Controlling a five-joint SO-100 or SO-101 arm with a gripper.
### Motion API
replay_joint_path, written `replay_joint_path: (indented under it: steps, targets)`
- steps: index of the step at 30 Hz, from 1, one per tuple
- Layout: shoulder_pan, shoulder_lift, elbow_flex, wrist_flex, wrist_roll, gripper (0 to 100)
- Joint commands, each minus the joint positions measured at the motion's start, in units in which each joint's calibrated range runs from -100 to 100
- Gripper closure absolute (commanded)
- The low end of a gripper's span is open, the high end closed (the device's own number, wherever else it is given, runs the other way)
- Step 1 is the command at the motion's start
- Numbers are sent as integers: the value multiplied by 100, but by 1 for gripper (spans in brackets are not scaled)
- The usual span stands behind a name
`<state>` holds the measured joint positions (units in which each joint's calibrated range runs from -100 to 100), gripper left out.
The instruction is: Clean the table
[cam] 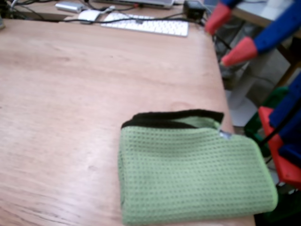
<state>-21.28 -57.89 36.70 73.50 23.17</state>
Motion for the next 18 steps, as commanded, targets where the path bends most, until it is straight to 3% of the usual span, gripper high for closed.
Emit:
replay_joint_path:
  steps: [1,3,7,13,18]
  targets:
    - [80,635,-503,-100,10,85]
    - [30,995,-475,-18,-63,85]
    - [-106,1792,-560,-100,-1040,86]
    - [-376,3208,-598,-125,-1128,85]
    - [-1222,3645,-588,-1184,-1065,85]
